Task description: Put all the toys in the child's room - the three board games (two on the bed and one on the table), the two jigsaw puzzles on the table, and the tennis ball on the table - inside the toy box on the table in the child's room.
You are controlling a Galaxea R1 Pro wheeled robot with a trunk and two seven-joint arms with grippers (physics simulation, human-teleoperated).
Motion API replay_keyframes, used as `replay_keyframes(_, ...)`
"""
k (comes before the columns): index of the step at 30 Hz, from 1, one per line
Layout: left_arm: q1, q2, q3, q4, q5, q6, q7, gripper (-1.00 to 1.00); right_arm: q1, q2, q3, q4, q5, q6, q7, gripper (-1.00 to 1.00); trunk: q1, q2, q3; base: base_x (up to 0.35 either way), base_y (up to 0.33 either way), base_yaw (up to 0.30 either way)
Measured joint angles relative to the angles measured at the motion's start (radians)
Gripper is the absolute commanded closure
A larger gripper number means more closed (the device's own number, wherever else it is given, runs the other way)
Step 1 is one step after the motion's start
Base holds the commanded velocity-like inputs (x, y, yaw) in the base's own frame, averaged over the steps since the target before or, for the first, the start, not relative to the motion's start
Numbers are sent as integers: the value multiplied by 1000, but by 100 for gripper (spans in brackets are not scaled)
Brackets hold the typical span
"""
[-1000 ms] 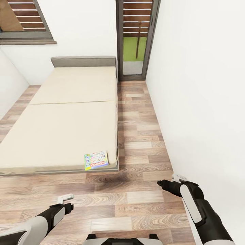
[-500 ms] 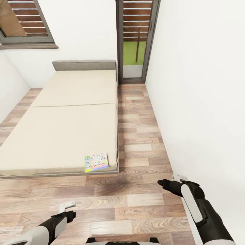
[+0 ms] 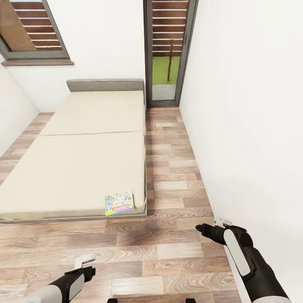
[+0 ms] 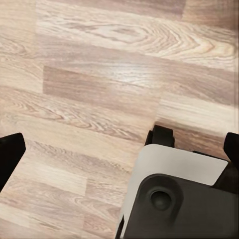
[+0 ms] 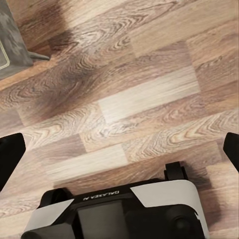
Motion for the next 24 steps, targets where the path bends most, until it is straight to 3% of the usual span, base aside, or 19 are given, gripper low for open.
replay_keyframes(12,6,-24,0,0,0,-2,12,-100,-4,4,4,10,6,-48,-2,-100,0,0,20,0,0,0)
replay_keyframes(24,8,-28,1,1,1,-4,13,-100,-4,5,9,10,7,-53,-3,-100,0,0,40,0,0,0)
